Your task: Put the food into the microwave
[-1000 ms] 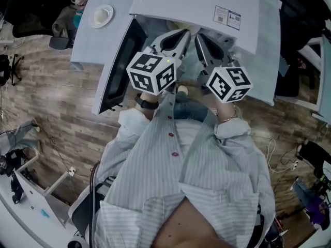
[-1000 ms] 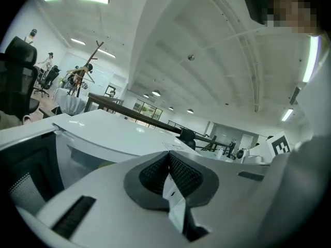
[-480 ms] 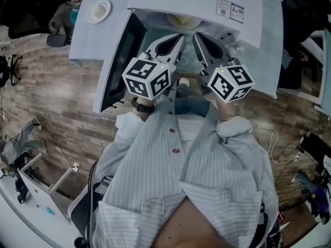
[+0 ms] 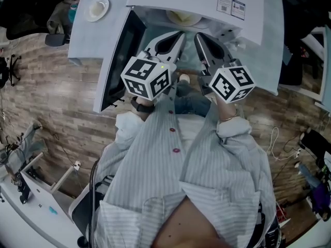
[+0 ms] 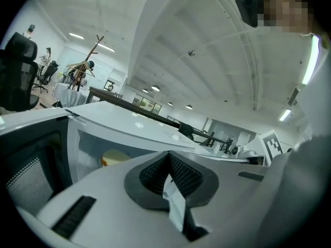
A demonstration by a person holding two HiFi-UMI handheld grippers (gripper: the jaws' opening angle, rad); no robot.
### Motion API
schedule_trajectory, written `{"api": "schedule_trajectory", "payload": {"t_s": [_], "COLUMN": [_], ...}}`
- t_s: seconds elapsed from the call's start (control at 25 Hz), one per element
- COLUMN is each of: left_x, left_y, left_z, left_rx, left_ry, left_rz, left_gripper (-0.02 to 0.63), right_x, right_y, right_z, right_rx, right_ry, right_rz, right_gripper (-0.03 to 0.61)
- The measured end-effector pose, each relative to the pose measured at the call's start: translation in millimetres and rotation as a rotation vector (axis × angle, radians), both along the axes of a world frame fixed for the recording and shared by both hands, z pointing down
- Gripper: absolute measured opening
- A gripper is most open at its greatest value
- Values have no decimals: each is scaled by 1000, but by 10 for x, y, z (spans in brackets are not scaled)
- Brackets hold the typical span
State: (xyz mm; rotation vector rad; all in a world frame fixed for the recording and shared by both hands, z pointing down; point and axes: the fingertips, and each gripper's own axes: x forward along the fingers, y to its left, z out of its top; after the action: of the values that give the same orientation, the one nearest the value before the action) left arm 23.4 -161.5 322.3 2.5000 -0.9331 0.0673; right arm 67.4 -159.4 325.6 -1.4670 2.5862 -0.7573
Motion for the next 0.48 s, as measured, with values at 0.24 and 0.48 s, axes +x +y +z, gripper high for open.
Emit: {"api": "schedule_trajectory", "payload": {"t_s": [0.24,0.48], "left_x": [7,29], "left_y": [-5,11], "left_z": [42,30], "left_rx": [-13,-14], "left_ry": [-5,-4], "left_rz": [0,7], "left_gripper": [9,9], "right_x": [21,16], "right_y": [17,36], "right_z": [2,40], "right_rx": [-2,-17], "right_ry": [-1,1], "right_rz": [4,-4], "right_gripper": [32,32]}}
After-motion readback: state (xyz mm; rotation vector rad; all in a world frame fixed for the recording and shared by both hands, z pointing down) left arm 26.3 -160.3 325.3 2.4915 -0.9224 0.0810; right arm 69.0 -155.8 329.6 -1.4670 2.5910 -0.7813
